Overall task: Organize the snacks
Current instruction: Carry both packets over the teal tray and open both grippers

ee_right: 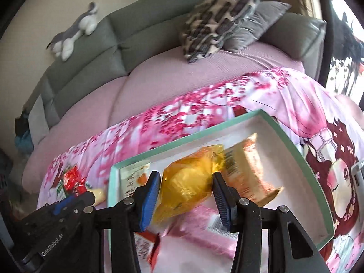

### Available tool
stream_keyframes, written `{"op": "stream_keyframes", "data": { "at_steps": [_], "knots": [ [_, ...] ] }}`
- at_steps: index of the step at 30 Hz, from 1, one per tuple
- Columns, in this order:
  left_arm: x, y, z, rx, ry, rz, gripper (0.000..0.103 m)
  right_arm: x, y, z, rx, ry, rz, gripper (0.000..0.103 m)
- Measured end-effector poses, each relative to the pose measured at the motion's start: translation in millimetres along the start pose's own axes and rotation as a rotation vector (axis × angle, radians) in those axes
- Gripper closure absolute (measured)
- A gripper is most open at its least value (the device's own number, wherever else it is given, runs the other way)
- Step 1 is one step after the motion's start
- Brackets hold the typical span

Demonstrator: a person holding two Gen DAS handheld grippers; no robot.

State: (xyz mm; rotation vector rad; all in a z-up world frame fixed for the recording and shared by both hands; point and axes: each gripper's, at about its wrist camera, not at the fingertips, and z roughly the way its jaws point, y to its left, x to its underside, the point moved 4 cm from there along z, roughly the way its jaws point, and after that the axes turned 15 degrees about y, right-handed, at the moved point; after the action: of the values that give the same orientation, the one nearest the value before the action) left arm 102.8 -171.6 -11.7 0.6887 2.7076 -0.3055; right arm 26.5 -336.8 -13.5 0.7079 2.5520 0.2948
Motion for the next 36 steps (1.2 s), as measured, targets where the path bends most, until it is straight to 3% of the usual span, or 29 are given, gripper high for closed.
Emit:
{"op": "stream_keyframes", "data": {
  "at_steps": [10, 14, 19, 21, 26, 31, 34, 36],
  "knots": [
    [-6.8, -43.0, 34.9, 0.014, 0.052, 0.078, 0.078, 1.8, -18.1, 11.2, -0.002, 0.046, 0.059, 0.053],
    [-6.5, -35.7, 29.0, 0.011, 0.058, 0.048, 0.049, 2.1, -17.9, 11.7, 0.004, 0.06, 0.063, 0.053],
    [-6.1, -18.1, 14.9, -0.015, 0.061, -0.005, 0.038, 2.8, -14.2, 9.7, 0.041, 0.074, 0.046, 0.048],
    [-4.7, -8.8, 12.0, -0.042, 0.071, -0.035, 0.027, 3.0, -12.5, 9.6, 0.055, 0.081, 0.036, 0.043],
    [1.2, 14.7, 14.5, -0.109, 0.108, -0.101, 0.016, 4.6, -7.1, 10.7, 0.098, 0.101, 0.003, 0.019],
    [5.8, 32.3, 18.8, -0.171, 0.107, -0.144, 0.01, 5.8, -1.7, 15.2, 0.137, 0.12, -0.034, 0.017],
    [8.2, 39.0, 22.7, -0.175, 0.113, -0.174, 0.007, 6.4, 0.3, 17.5, 0.148, 0.129, -0.045, 0.003],
    [9.7, 40.8, 24.2, -0.18, 0.113, -0.187, 0.005, 6.2, 1.3, 17.2, 0.15, 0.125, -0.05, 0.0]
  ]
}}
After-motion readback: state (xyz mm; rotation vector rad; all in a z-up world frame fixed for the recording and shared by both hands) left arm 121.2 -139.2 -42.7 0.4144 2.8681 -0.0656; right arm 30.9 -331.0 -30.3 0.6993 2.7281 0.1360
